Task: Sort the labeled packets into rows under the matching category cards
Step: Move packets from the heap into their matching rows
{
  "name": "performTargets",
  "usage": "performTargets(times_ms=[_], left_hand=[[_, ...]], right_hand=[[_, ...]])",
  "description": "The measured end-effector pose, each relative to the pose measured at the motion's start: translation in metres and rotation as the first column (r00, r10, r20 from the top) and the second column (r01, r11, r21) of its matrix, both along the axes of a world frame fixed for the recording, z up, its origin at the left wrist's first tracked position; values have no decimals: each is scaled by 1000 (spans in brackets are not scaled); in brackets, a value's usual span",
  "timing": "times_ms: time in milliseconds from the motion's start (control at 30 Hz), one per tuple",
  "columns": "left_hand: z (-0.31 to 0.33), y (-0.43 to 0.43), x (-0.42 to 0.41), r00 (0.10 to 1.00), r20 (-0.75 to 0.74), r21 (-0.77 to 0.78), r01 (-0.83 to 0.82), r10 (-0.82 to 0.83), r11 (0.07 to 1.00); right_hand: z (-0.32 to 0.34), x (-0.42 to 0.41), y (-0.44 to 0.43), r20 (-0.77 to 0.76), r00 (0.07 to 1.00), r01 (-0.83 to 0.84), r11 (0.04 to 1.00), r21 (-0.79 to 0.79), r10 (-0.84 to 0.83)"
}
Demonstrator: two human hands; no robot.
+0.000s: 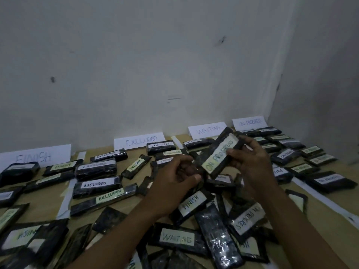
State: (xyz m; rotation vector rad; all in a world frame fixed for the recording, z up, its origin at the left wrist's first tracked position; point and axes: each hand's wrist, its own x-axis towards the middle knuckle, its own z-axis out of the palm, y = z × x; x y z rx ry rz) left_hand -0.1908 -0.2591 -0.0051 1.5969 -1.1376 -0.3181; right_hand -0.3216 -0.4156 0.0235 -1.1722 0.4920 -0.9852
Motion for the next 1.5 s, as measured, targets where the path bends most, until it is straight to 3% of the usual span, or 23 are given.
performTargets(times_ms=[67,133,267,367,467,567,700,867,1033,1133,1233,1300,1500], left_hand=[[1,-7,-8,965,260,37,28,-37,999],[4,-20,-18,867,480,94,104,-136,990],[8,-50,-40,678,681,173,216,-276,961],[3,-71,-58,608,711,236,265,-352,935],[-8,-81,-69,576,719,281,272,-390,920],[-26,-85,-71,538,732,321,267,-417,909],[-41,-85,-69,591,675,339,283,-442,897],[-43,-85,-70,613,662,331,276,-431,902],[-37,-85,-68,637,608,381,289,-474,878],[-26,-84,-65,684,533,401,314,-498,860],[-15,-79,-58,716,475,404,339,-511,850],[-8,-70,-53,725,468,399,336,-505,853],[4,-15,-35,757,491,380,260,-431,888]], right_hand=[[1,-27,-20,-9,993,118,993,-10,-118],[-1,-63,-37,-33,967,251,965,-72,-254],[-15,-133,-74,-116,845,501,849,-168,-521],[-38,-175,-109,-333,628,626,711,-321,-703],[-54,-198,-131,-535,381,598,643,-479,-754],[-70,-208,-142,-617,294,547,658,-518,-730],[-89,-213,-151,-678,138,450,655,-607,-722],[-95,-215,-157,-641,50,429,596,-679,-766],[-90,-204,-133,-506,89,366,500,-785,-858],[-83,-180,-93,-439,306,240,515,-823,-845],[-76,-156,-45,-460,572,114,621,-775,-679],[-72,-144,-21,-468,693,-13,639,-769,-548],[-57,-116,32,-501,829,-254,632,-733,-248]])
